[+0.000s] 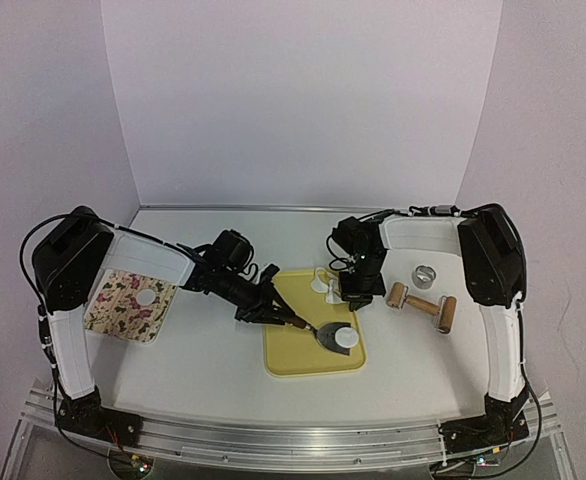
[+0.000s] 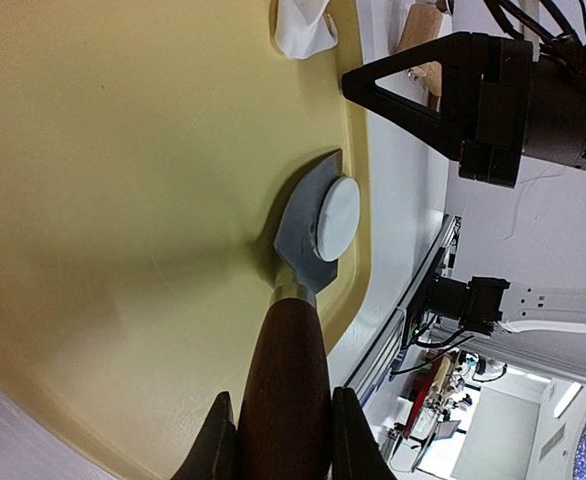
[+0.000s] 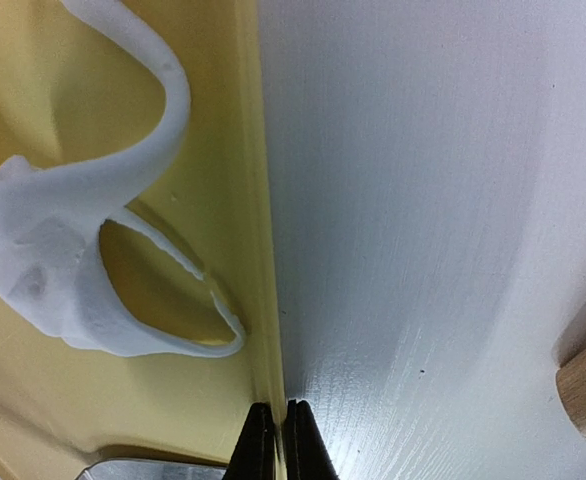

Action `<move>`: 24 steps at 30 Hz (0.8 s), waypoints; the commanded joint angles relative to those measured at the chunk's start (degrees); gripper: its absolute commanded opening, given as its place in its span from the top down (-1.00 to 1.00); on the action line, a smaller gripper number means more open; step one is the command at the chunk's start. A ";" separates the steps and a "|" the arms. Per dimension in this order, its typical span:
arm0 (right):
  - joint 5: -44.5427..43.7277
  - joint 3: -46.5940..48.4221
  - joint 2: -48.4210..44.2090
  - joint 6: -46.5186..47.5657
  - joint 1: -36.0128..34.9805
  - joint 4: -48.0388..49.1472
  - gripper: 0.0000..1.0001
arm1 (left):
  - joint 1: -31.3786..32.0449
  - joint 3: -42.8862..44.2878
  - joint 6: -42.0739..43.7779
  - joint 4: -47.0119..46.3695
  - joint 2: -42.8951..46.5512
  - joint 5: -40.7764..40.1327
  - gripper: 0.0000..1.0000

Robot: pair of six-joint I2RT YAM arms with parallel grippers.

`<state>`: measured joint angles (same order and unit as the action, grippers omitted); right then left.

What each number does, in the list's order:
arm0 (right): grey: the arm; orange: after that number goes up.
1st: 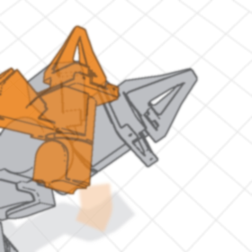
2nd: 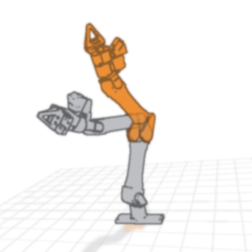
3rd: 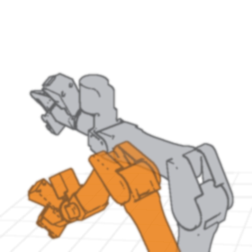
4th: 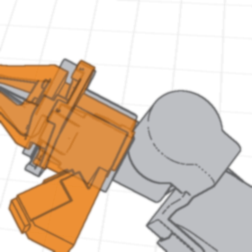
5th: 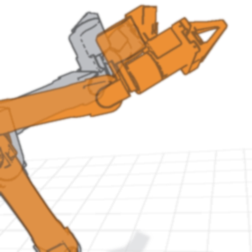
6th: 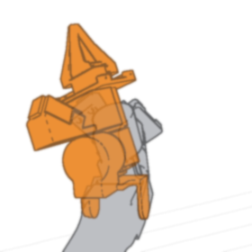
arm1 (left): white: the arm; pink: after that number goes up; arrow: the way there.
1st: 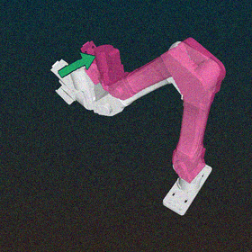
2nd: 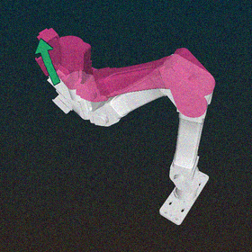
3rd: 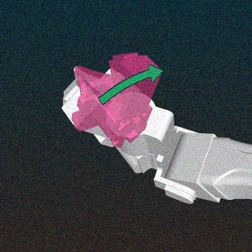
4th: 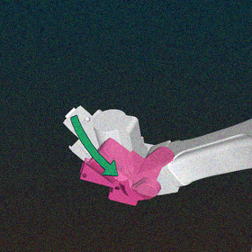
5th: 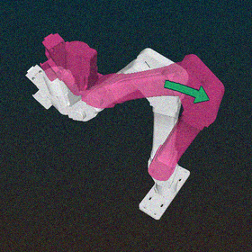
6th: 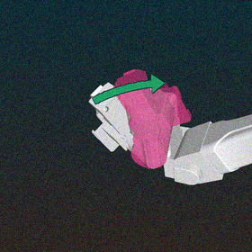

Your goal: Roll out the dumpling wrappers from the dough

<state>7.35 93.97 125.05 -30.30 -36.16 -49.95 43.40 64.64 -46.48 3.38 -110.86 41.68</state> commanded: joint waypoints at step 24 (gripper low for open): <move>-2.42 2.48 3.58 -2.65 -1.19 -1.87 1.00 | -0.28 -12.51 -6.44 -23.88 0.21 1.81 1.00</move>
<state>6.83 95.47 125.92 -30.49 -36.33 -51.58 43.12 55.03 -52.06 -17.23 -112.51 45.00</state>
